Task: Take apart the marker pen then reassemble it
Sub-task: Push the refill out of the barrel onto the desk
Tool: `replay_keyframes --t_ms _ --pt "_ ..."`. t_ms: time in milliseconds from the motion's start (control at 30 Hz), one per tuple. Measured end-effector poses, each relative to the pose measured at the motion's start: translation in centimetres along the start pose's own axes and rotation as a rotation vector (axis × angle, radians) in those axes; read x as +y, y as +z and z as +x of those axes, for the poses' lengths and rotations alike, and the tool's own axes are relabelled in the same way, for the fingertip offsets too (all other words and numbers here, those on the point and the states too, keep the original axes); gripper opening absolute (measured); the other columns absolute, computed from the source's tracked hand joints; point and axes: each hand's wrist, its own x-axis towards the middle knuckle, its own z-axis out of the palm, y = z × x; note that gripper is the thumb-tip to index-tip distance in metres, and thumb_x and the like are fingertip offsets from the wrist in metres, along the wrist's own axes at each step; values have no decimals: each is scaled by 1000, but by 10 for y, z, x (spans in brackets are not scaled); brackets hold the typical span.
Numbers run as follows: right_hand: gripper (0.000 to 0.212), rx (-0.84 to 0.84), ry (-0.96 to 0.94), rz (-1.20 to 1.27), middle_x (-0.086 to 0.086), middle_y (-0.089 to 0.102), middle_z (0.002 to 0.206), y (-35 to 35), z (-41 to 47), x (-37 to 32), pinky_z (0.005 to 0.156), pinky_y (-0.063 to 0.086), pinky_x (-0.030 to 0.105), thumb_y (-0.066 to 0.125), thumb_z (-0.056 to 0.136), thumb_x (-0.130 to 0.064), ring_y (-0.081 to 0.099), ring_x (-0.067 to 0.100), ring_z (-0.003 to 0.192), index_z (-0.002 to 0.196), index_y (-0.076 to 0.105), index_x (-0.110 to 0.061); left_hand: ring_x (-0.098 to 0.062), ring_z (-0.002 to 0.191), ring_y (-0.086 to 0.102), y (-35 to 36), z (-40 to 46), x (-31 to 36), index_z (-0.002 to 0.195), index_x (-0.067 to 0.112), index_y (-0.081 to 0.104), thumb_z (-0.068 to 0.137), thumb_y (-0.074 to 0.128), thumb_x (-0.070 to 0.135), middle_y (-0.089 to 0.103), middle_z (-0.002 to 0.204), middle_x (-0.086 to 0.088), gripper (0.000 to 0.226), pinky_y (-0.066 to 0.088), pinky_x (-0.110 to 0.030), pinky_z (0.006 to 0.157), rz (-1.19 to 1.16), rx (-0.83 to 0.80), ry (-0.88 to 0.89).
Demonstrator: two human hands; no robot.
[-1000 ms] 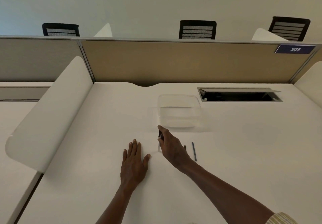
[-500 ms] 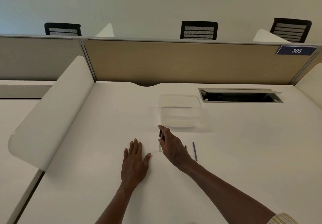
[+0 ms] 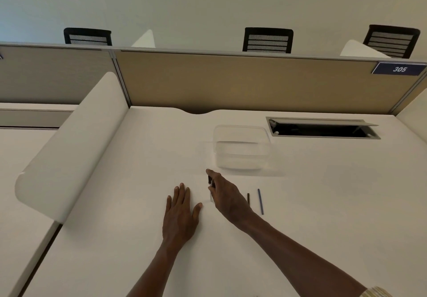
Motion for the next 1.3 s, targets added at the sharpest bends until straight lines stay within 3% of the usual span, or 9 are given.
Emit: replay_keyframes --t_ms 167,900,1300 --pt "49 2 -47 -18 6 66 113 3 1 1 86 45 15 58 94 -5 63 14 98 137 36 -15 -15 152 -1 -1 0 1 155 11 15 100 31 53 4 165 -2 71 3 -37 124 -9 1 -4" --pt "51 -2 -7 -30 4 66 106 1 2 7 86 30 2 60 92 -4 59 11 93 135 35 -18 -14 151 -1 1 1 0 154 11 17 99 30 55 5 165 -2 72 4 -37 124 -1 3 -1" --pt "49 -9 20 6 3 65 102 -3 3 3 80 32 1 56 93 -5 57 12 91 134 34 -20 -15 151 -1 -1 0 0 155 11 16 99 31 54 4 165 -2 72 4 -37 124 1 -7 0"
